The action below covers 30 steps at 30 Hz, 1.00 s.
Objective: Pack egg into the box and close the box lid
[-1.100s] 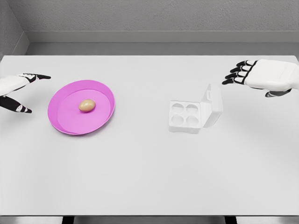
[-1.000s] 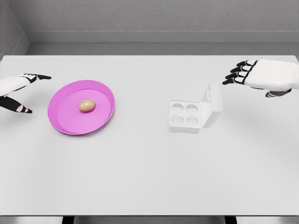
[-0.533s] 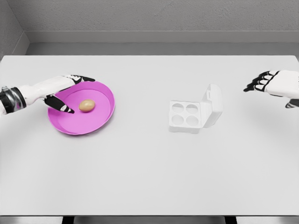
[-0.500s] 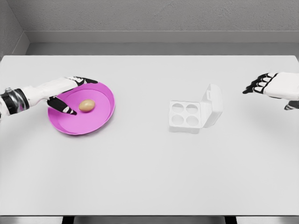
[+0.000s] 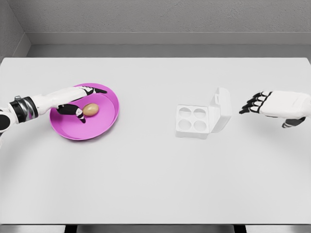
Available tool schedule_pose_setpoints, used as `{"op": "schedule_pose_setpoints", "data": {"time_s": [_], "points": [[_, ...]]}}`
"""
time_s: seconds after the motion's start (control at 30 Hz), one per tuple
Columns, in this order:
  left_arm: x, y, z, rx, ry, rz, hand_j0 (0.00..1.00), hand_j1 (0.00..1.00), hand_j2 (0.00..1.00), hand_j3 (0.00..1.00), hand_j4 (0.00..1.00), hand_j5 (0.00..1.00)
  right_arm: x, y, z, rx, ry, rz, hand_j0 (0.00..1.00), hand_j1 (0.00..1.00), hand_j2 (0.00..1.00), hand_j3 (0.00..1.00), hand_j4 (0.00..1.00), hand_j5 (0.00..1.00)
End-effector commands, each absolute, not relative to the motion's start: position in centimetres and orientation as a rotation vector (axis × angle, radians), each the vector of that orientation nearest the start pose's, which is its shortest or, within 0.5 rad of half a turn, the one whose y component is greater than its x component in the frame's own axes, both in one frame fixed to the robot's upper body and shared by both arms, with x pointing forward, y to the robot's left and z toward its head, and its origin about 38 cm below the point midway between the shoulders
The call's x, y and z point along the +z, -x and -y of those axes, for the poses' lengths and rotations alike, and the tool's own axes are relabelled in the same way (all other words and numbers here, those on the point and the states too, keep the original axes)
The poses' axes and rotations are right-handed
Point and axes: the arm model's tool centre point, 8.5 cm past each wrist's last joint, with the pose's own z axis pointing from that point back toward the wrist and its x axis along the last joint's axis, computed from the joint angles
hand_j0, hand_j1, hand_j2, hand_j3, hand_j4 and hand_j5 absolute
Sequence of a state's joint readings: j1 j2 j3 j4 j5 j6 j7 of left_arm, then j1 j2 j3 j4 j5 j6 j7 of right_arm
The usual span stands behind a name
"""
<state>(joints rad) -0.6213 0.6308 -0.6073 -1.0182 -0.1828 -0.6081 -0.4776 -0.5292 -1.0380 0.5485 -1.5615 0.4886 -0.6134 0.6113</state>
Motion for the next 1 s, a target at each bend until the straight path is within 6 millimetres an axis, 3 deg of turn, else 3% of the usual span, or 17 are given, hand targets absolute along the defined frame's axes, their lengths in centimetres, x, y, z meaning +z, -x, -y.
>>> {"op": "schedule_pose_setpoints", "data": {"time_s": [0.0,0.17,0.3,0.43,0.47,0.73,0.97], "points": [[12.8,-46.6,-32.8,-1.618,-0.173,1.423,0.99,0.99,0.99,0.99,0.99,0.99,22.4,-39.2,36.1,2.303,0.516,1.075,1.00,1.00,1.00,1.00,1.00,1.00],[13.5,-46.7,-33.3,-1.615,-0.187,1.435,0.99,0.99,0.99,0.99,0.99,0.99,22.9,-39.2,36.4,2.302,0.533,1.069,1.00,1.00,1.00,1.00,1.00,1.00],[14.4,-46.4,-34.7,-1.586,-0.197,1.447,0.99,0.99,0.99,0.99,0.99,0.99,23.0,-39.2,36.8,2.300,0.541,1.057,1.00,1.00,1.00,1.00,1.00,1.00],[14.4,-46.4,-34.7,-1.586,-0.195,1.448,0.99,0.99,0.99,0.99,0.99,0.99,23.1,-39.2,36.8,2.300,0.542,1.058,1.00,1.00,1.00,1.00,1.00,1.00],[14.4,-46.4,-34.7,-1.587,-0.195,1.444,0.93,0.93,0.93,0.93,0.93,0.93,23.0,-39.2,36.8,2.300,0.541,1.057,1.00,1.00,1.00,1.00,1.00,1.00],[13.2,-46.0,-33.8,-1.615,-0.160,1.420,0.81,0.81,0.81,0.81,0.81,0.81,23.1,-39.2,36.9,2.299,0.542,1.057,1.00,1.00,1.00,1.00,1.00,1.00],[13.1,-46.0,-33.5,-1.619,-0.153,1.420,0.80,0.80,0.80,0.80,0.80,0.80,23.1,-39.2,36.9,2.299,0.543,1.055,1.00,1.00,1.00,1.00,1.00,1.00]]}}
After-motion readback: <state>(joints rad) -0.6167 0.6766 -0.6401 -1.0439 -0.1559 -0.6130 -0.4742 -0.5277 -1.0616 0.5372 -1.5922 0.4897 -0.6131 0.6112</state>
